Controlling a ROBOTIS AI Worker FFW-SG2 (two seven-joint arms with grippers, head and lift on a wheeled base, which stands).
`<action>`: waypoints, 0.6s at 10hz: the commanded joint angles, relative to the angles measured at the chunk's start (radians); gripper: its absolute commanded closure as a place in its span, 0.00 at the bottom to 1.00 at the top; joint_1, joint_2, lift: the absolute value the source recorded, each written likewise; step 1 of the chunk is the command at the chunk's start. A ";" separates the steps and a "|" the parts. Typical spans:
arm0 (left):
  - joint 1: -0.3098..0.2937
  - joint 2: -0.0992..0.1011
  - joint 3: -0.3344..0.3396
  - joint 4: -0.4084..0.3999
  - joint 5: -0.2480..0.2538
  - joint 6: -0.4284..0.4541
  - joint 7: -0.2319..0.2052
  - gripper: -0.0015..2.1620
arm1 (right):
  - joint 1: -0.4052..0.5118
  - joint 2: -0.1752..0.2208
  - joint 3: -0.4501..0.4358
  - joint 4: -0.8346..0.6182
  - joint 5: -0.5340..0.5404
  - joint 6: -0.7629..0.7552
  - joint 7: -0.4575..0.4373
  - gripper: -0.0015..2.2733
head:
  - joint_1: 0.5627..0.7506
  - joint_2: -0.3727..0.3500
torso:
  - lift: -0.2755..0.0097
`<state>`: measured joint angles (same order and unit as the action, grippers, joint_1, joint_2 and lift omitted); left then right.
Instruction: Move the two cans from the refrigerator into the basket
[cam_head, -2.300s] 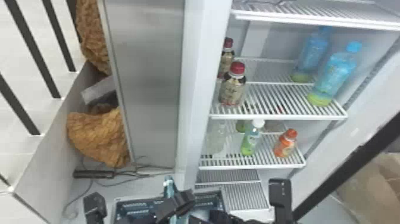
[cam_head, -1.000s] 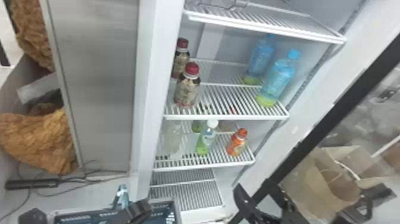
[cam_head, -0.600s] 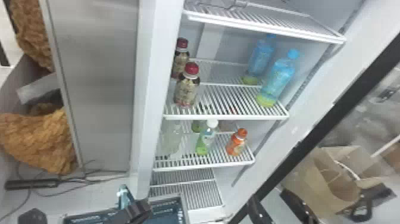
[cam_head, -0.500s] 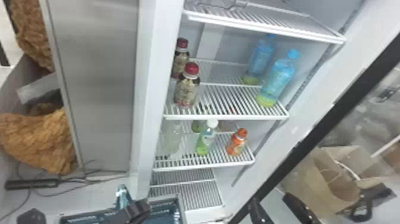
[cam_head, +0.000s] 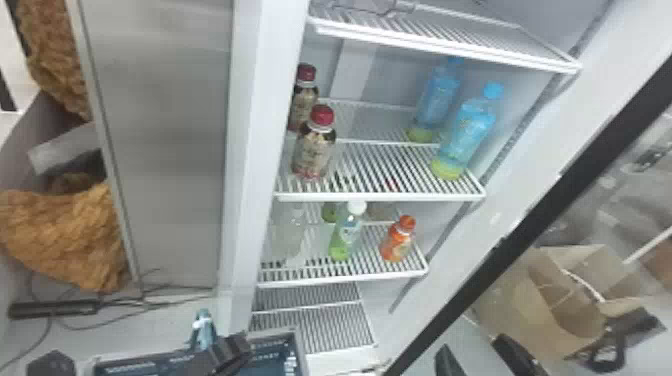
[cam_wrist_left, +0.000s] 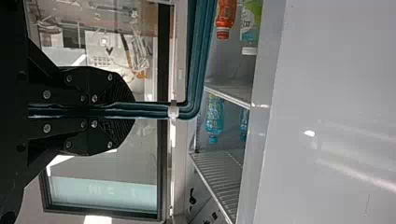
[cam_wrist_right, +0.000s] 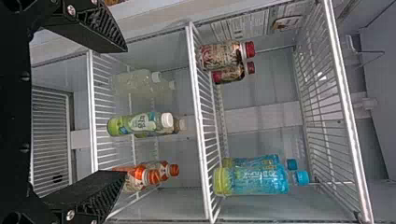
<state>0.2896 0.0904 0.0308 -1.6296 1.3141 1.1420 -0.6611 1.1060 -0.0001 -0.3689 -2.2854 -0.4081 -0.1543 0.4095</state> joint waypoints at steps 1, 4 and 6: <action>0.000 0.000 0.001 -0.001 0.000 -0.001 0.000 0.55 | -0.002 0.001 -0.002 0.002 0.009 -0.003 0.000 0.05 | 0.70 0.03 | 0.86; 0.002 -0.001 0.001 -0.001 0.000 -0.001 0.000 0.55 | -0.011 0.001 -0.002 0.004 0.019 -0.003 -0.001 0.05 | 0.70 0.03 | 0.86; 0.002 -0.001 0.003 -0.001 0.000 -0.001 0.000 0.55 | -0.019 0.001 -0.002 0.007 0.023 -0.003 -0.003 0.05 | 0.70 0.03 | 0.86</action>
<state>0.2927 0.0890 0.0342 -1.6310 1.3142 1.1412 -0.6611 1.0892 0.0000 -0.3710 -2.2797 -0.3862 -0.1571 0.4072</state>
